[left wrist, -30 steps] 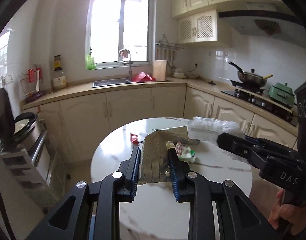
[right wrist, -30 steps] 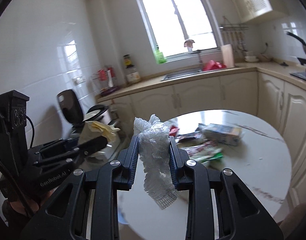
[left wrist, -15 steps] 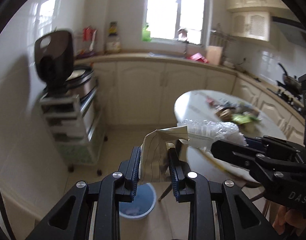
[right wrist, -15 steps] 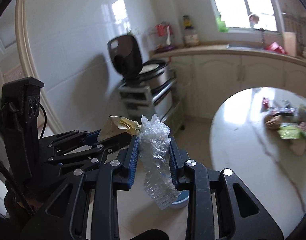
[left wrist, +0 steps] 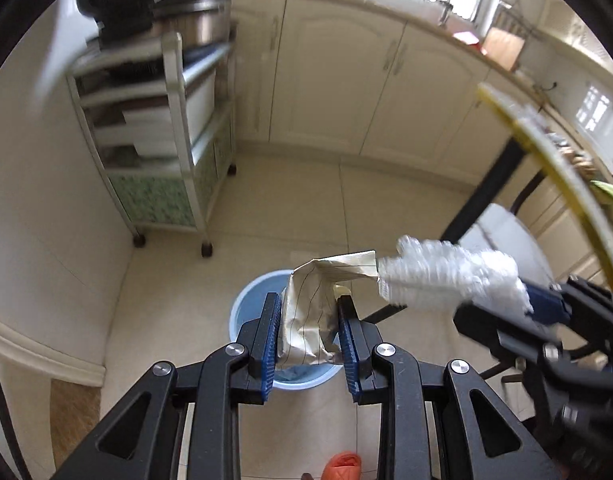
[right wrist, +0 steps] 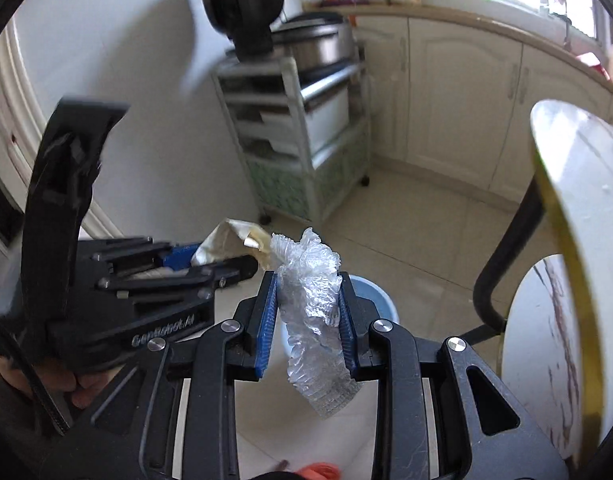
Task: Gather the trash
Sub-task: 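Carry both items over the blue bin and open both grippers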
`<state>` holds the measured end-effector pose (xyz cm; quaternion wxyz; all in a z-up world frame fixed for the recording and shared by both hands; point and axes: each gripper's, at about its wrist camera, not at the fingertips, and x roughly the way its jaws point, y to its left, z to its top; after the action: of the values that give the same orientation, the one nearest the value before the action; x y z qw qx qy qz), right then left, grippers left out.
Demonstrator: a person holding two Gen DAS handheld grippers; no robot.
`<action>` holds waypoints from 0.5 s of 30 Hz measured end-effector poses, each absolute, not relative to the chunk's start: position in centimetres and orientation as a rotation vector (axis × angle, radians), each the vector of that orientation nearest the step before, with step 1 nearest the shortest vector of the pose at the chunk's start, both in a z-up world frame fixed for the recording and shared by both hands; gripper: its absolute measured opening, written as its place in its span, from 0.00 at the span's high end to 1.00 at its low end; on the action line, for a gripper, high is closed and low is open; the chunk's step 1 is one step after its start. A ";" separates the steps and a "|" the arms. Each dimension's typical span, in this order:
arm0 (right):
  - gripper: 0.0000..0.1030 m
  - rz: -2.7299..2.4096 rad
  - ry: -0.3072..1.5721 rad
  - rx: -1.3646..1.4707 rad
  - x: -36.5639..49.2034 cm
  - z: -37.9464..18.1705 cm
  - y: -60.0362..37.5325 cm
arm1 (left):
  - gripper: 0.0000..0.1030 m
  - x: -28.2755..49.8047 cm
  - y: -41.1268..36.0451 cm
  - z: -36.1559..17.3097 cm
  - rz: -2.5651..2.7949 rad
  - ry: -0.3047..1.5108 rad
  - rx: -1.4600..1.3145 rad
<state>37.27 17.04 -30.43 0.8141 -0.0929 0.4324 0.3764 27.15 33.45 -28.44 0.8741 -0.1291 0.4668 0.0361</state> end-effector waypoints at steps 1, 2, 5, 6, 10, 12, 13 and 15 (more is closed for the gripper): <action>0.74 0.798 0.935 -0.200 37.8 -31.2 17.2 | 0.76 28.6 33.5 -28.9 0.074 0.988 -0.282; 0.74 0.788 0.947 -0.205 38.4 -32.0 17.3 | 0.76 30.0 33.0 -29.4 0.065 0.999 -0.295; 0.74 0.764 0.968 -0.214 39.9 -34.1 17.6 | 0.71 32.9 33.6 -31.1 0.039 1.041 -0.312; 0.74 0.760 0.978 -0.213 40.4 -34.7 17.7 | 0.68 33.3 33.9 -31.8 0.054 1.059 -0.317; 0.74 0.735 1.017 -0.222 42.1 -37.0 17.8 | 0.46 36.4 34.5 -32.8 0.112 1.114 -0.331; 0.74 0.728 1.036 -0.210 42.8 -38.1 17.9 | 0.44 36.5 34.9 -33.0 0.122 1.110 -0.360; 0.74 0.729 1.048 -0.203 43.2 -38.5 18.0 | 0.44 38.0 34.3 -32.7 0.133 1.109 -0.366; 0.74 0.727 1.060 -0.193 43.8 -39.2 18.3 | 0.43 38.0 34.8 -32.4 0.154 1.100 -0.352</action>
<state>43.77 18.32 -39.25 0.7960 -0.0898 0.4936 0.3386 38.00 34.79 -32.39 0.8352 -0.1662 0.5192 0.0725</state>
